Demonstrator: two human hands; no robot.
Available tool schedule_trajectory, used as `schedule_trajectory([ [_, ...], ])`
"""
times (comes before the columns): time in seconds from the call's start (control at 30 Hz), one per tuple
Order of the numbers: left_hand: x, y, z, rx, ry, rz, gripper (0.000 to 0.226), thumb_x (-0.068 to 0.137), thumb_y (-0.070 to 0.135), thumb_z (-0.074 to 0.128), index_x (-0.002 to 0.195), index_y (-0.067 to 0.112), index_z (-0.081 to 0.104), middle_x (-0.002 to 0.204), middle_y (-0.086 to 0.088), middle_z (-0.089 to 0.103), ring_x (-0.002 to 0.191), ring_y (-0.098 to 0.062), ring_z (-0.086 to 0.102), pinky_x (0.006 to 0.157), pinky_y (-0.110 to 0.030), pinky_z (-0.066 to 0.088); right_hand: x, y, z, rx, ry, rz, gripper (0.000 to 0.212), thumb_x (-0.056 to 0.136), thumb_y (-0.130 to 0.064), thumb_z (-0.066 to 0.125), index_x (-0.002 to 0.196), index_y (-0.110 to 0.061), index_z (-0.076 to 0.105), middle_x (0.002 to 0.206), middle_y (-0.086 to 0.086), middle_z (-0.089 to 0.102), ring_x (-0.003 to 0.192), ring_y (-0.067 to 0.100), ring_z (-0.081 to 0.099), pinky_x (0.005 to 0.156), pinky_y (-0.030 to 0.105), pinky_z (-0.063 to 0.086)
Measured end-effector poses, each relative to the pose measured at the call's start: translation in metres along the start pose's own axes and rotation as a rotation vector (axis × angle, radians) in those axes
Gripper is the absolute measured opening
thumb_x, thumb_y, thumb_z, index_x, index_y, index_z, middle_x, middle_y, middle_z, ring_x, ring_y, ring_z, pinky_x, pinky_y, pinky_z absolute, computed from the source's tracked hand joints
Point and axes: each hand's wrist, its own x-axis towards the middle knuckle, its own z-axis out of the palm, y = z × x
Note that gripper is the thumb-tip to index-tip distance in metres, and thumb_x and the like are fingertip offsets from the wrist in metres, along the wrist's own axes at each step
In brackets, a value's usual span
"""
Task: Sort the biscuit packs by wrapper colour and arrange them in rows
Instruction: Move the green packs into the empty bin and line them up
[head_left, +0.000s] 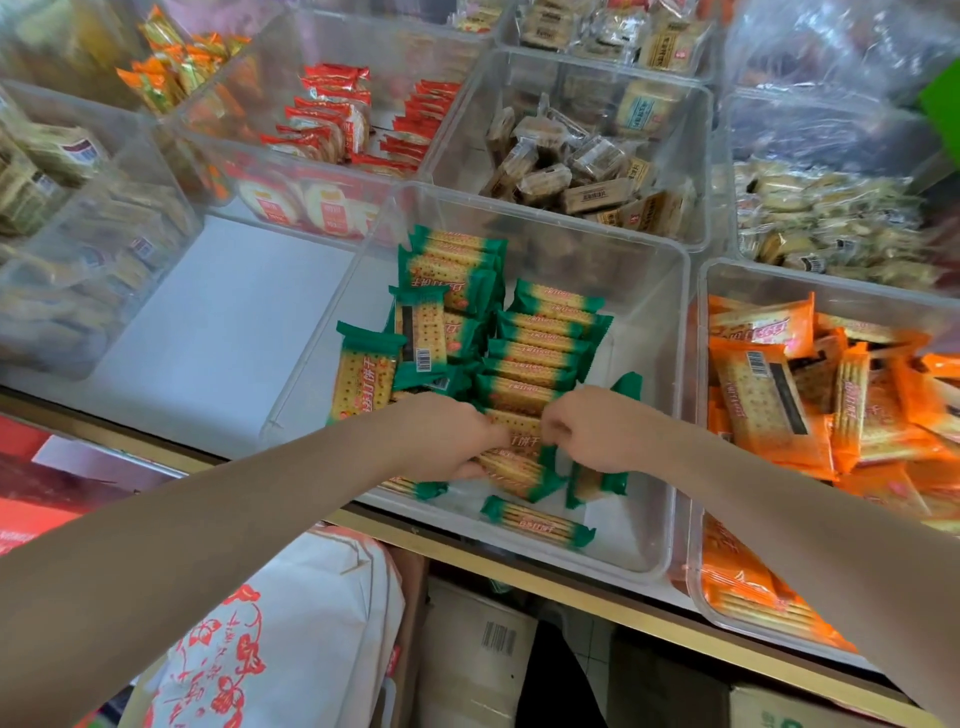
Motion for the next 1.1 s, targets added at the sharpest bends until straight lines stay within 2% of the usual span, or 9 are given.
schedule_trajectory([
  [0.1,0.008,0.0,0.005,0.062,-0.083,-0.033,0.037,0.094,0.037,0.047,0.124,0.015,0.045,0.113,-0.007,0.056,0.1,-0.025,0.055,0.077,-0.037,0.048,-0.005,0.0,0.002,-0.135,0.019,-0.07,0.017,0.091,-0.014,0.044,0.084,-0.012,0.059,0.09,0.007,0.065,0.079,0.019,0.057,0.077,0.035,0.052],
  [0.3,0.03,0.005,0.001,0.32,0.048,-0.058,0.025,0.091,0.021,0.048,0.113,0.01,0.053,0.112,-0.006,0.06,0.105,-0.027,0.051,0.081,-0.034,0.035,-0.012,-0.011,0.012,-0.247,-0.321,-0.21,0.03,0.092,-0.04,0.052,0.092,-0.013,0.066,0.088,0.0,0.065,0.084,0.019,0.058,0.068,0.029,0.045],
  [0.4,0.038,0.006,-0.003,0.33,0.199,-0.118,0.026,0.081,0.025,0.064,0.101,0.009,0.059,0.098,-0.007,0.063,0.09,-0.025,0.058,0.069,-0.031,0.037,-0.006,-0.014,0.021,-0.374,-0.276,-0.209,0.039,0.091,-0.044,0.053,0.066,-0.014,0.048,0.065,-0.004,0.048,0.071,0.021,0.051,0.053,0.028,0.038],
  [0.5,0.042,0.008,-0.004,0.272,0.133,-0.188,0.028,0.079,0.023,0.064,0.101,0.007,0.058,0.099,-0.01,0.062,0.085,-0.025,0.06,0.062,-0.03,0.032,-0.002,-0.015,0.027,-0.465,-0.196,-0.222,0.03,0.09,-0.041,0.055,0.081,-0.013,0.053,0.065,-0.004,0.04,0.072,0.019,0.048,0.053,0.029,0.038],
  [0.6,0.038,0.006,-0.006,0.301,0.191,-0.193,0.031,0.046,0.018,0.082,0.069,0.011,0.063,0.063,-0.005,0.061,0.05,-0.02,0.056,0.048,-0.023,0.031,-0.001,-0.017,0.033,-0.476,-0.176,-0.207,0.024,0.089,-0.035,0.054,0.099,-0.013,0.058,0.069,-0.004,0.041,0.072,0.018,0.048,0.05,0.028,0.035],
  [0.7,0.036,-0.002,-0.005,0.125,0.198,-0.207,0.038,0.069,0.025,0.076,0.096,0.008,0.056,0.089,-0.008,0.062,0.075,-0.024,0.061,0.058,-0.029,0.037,0.002,-0.017,0.04,-0.465,-0.114,-0.144,0.015,0.09,-0.018,0.05,0.103,-0.012,0.055,0.07,-0.003,0.038,0.07,0.019,0.044,0.056,0.031,0.038],
  [0.8,0.025,-0.011,-0.006,-0.073,0.177,-0.156,0.034,0.091,0.032,0.053,0.119,0.013,0.047,0.113,-0.003,0.054,0.101,-0.02,0.052,0.079,-0.033,0.046,0.007,-0.015,0.036,-0.322,-0.086,-0.088,0.006,0.091,-0.019,0.049,0.088,-0.014,0.051,0.07,-0.004,0.041,0.072,0.019,0.049,0.059,0.031,0.044],
  [0.93,0.002,-0.012,-0.005,-0.389,0.247,-0.129,0.025,0.097,0.022,0.041,0.119,0.016,0.053,0.116,0.002,0.051,0.097,-0.012,0.05,0.079,-0.027,0.045,0.014,-0.005,0.014,-0.056,0.033,-0.011,0.02,0.09,-0.027,0.053,0.073,-0.016,0.054,0.072,0.0,0.055,0.071,0.02,0.056,0.064,0.033,0.051],
  [1.1,-0.005,-0.009,-0.004,-0.268,0.011,-0.153,0.045,0.089,0.04,0.056,0.129,0.022,0.045,0.119,0.005,0.052,0.098,-0.013,0.053,0.076,-0.027,0.048,0.014,-0.006,0.014,0.066,0.049,-0.046,0.026,0.086,-0.032,0.062,0.102,-0.013,0.067,0.096,0.002,0.067,0.084,0.019,0.061,0.078,0.035,0.053],
])
